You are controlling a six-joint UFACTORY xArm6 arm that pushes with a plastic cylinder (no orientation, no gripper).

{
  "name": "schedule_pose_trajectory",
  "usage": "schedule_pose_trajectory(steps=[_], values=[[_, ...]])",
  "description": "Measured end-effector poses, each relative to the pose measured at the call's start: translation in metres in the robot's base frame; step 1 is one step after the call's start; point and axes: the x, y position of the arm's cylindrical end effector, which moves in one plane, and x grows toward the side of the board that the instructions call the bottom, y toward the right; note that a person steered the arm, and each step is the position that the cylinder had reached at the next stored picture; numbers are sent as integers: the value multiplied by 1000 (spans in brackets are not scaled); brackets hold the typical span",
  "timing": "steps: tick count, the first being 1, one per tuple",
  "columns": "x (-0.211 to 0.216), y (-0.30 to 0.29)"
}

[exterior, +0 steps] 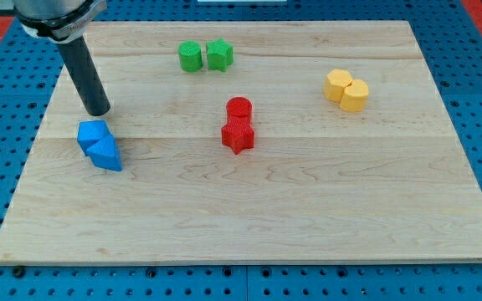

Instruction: Separate yellow hexagon and yellow heart

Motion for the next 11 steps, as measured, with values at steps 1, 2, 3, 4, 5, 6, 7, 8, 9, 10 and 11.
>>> schedule_pose_trajectory(steps=[1, 2, 3, 4, 5, 6, 7, 8, 9, 10, 11], values=[[-1, 1], [-6, 59], [-12, 181], [-17, 308], [-9, 337], [19, 351], [2, 400], [-45, 383], [-40, 365], [-21, 373], [-26, 311]])
